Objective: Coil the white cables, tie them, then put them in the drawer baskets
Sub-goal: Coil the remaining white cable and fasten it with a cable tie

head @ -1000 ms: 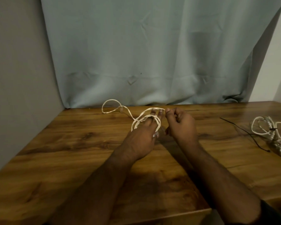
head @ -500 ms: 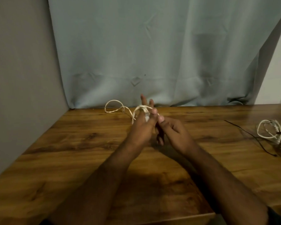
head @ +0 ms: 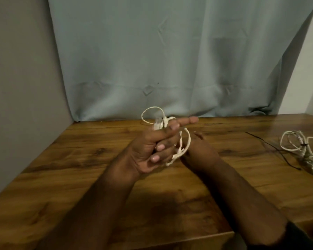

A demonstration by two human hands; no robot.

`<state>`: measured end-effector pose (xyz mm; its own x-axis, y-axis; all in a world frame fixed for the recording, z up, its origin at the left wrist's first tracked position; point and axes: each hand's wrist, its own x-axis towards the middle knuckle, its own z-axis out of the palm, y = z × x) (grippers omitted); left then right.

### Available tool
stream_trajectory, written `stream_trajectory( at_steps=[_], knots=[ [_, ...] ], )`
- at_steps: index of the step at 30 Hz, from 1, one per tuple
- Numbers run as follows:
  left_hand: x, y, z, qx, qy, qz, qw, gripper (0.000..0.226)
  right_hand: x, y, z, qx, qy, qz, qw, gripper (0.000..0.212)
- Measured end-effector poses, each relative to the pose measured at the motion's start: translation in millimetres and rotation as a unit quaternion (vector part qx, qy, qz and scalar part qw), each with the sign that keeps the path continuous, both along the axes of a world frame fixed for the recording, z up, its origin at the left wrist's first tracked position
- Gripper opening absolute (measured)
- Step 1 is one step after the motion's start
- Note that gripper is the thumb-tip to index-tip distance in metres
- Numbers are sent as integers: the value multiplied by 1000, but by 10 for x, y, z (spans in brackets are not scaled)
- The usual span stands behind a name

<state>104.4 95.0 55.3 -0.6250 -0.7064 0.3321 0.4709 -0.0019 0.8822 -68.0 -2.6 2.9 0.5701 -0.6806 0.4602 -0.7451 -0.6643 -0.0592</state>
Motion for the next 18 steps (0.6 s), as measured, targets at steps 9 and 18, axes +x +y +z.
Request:
stream_trajectory(
  at_steps=[9, 18],
  knots=[
    [-139, -39, -211, 21, -450, 120, 885, 44, -152, -25, 101, -21, -278, -212, 937, 29],
    [-64, -254, -305, -134, -315, 453, 823, 26, 5, 193, 72, 140, -257, 66, 954, 32]
  ],
)
